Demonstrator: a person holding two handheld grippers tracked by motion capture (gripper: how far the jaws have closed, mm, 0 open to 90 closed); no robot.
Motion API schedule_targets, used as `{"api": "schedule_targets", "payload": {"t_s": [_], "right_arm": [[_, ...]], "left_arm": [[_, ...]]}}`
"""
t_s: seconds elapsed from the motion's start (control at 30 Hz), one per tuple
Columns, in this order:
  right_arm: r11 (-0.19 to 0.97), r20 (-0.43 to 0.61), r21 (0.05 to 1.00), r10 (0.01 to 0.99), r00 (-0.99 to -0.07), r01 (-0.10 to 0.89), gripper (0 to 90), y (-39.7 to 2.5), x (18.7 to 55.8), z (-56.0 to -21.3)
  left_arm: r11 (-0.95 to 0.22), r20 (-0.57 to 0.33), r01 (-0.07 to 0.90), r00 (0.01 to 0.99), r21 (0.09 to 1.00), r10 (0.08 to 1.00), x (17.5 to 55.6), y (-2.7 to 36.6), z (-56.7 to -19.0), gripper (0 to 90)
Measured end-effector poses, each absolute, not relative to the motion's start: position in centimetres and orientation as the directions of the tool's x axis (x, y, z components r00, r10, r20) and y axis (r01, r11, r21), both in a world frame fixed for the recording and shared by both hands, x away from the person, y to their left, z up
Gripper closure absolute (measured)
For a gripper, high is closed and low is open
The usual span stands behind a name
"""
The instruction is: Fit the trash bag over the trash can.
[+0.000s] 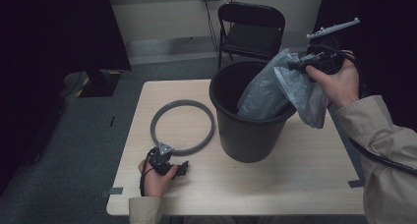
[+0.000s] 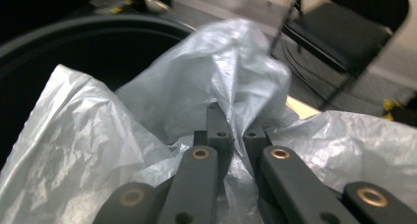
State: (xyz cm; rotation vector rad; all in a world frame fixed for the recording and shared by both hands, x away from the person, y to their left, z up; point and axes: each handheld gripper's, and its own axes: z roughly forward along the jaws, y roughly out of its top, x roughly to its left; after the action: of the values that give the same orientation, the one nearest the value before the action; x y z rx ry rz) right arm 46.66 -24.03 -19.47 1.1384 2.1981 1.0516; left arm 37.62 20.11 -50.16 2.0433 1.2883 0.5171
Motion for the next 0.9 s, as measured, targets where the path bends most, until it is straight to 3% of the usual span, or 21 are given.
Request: {"api": "schedule_targets", "payload": {"t_s": [0.13, 0.2, 0.27, 0.57, 0.73, 0.77, 0.8, 0.83, 0.9], "right_arm": [[0.426, -0.064, 0.793, 0.77, -0.635, 0.436, 88.3, -22.2, 45.6, -18.9], [0.467, -0.084, 0.78, 0.738, -0.669, 0.417, 88.2, -21.2, 45.3, -19.2], [0.504, -0.079, 0.755, 0.705, -0.705, 0.419, 88.1, -20.2, 45.3, -20.0], [0.627, -0.054, 0.635, 0.619, -0.783, 0.452, 81.8, -17.4, 45.9, -23.7], [0.639, -0.04, 0.612, 0.613, -0.789, 0.466, 69.6, -17.1, 46.2, -24.4], [0.63, -0.033, 0.62, 0.617, -0.787, 0.468, 60.8, -17.4, 46.2, -24.1], [0.63, -0.033, 0.62, 0.617, -0.787, 0.468, 60.8, -17.4, 46.2, -24.1], [0.616, -0.034, 0.633, 0.627, -0.778, 0.469, 53.1, -17.8, 46.0, -23.6], [0.611, -0.03, 0.637, 0.629, -0.777, 0.47, 50.7, -18.0, 46.0, -23.5]], "left_arm": [[-0.307, -0.022, 0.651, 0.445, 0.694, 0.895, 37.6, 20.2, -49.8, 4.2], [-0.298, -0.043, 0.657, 0.45, 0.692, 0.892, 37.6, 20.2, -49.5, 14.2], [-0.289, -0.07, 0.672, 0.453, 0.682, 0.889, 37.7, 20.2, -49.1, 17.4], [-0.359, -0.091, 0.654, 0.548, 0.665, 0.831, 37.9, 18.6, -46.0, 16.6], [-0.404, -0.091, 0.616, 0.614, 0.677, 0.784, 38.4, 17.1, -42.6, 16.6], [-0.417, -0.097, 0.605, 0.635, 0.678, 0.766, 38.6, 16.4, -41.4, 16.6], [-0.417, -0.097, 0.605, 0.635, 0.678, 0.766, 38.6, 16.4, -41.4, 16.6], [-0.443, -0.078, 0.586, 0.657, 0.678, 0.75, 38.9, 15.8, -40.3, 16.6], [-0.45, -0.074, 0.578, 0.665, 0.681, 0.743, 39.0, 15.5, -39.7, 16.6]]}}
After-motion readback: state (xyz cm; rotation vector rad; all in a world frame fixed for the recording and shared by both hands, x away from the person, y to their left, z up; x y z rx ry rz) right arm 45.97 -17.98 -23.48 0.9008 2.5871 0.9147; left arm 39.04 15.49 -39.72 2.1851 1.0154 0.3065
